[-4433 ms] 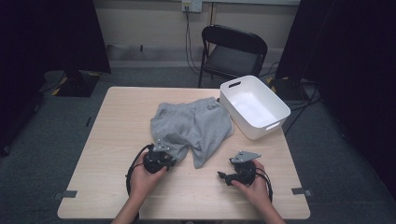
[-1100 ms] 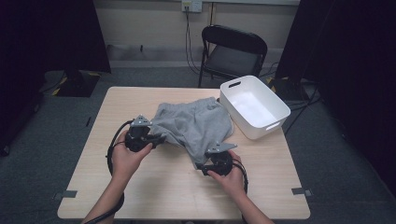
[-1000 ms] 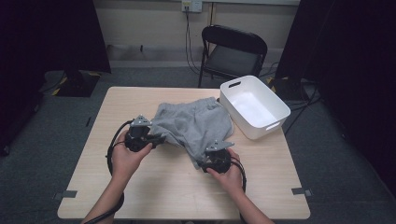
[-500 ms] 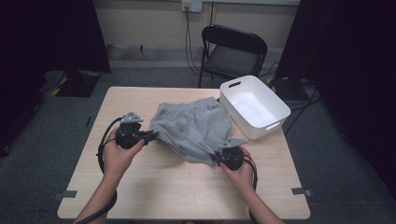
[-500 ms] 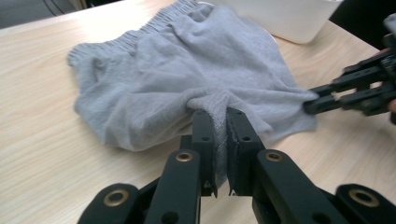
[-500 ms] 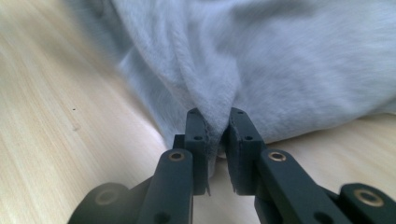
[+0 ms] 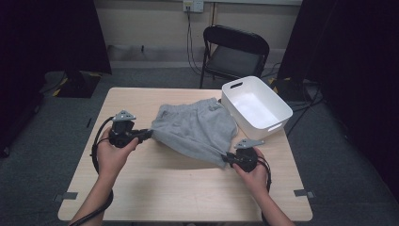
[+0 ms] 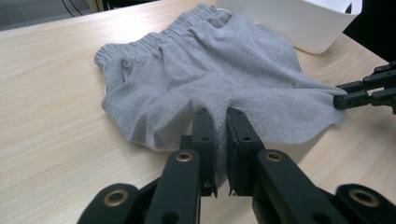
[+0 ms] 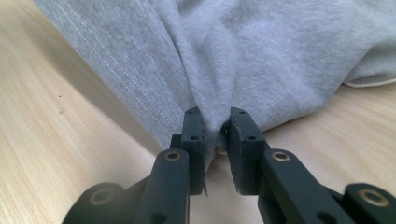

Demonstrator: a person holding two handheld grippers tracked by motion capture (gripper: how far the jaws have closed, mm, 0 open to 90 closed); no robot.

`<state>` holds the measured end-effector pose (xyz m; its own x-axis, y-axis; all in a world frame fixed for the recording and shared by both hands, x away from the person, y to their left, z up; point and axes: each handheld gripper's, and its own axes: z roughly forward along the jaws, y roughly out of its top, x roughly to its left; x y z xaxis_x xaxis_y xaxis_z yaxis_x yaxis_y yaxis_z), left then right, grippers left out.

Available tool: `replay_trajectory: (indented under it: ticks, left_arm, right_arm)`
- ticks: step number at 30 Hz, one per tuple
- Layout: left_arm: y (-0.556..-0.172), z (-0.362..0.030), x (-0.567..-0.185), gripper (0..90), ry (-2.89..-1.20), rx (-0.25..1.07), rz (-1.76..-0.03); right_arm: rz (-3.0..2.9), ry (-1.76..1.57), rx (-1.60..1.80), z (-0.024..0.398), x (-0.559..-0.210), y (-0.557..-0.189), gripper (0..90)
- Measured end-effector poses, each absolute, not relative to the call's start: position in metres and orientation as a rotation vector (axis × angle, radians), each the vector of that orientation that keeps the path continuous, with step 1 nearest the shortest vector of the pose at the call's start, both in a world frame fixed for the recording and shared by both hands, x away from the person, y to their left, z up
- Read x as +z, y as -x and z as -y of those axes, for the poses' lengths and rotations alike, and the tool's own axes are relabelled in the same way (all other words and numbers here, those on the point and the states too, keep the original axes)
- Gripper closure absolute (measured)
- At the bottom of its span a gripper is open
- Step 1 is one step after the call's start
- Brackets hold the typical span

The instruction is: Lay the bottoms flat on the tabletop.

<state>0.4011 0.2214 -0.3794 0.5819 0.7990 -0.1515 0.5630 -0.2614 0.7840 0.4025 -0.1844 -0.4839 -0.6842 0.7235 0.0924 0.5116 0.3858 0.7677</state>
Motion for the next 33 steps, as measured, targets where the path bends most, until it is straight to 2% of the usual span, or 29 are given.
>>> replay_trajectory:
  ticks: [2,5,8,17,33]
  left_arm:
    - [-0.399,-0.223,-0.384,83.6,-1.961,0.344,-1.099]
    - [-0.395,-0.229,-0.392,83.7,-1.966,0.331,-1.116]
    - [-0.388,-0.237,-0.401,83.7,-1.972,0.326,-1.136]
    - [-0.370,-0.266,-0.426,83.8,-1.976,0.326,-1.231]
    - [-0.345,-0.306,-0.474,83.9,-2.006,0.304,-1.364]
  right_arm:
    - [-2.391,-1.091,1.183,0.183,-0.486,-0.402,70.9]
    - [-2.379,-1.087,1.189,0.184,-0.487,-0.401,56.6]
    - [-2.375,-1.086,1.201,0.188,-0.485,-0.399,52.8]
    - [-2.348,-1.097,1.179,0.203,-0.481,-0.399,52.7]
    - [-2.371,-1.088,1.158,0.203,-0.486,-0.396,52.1]
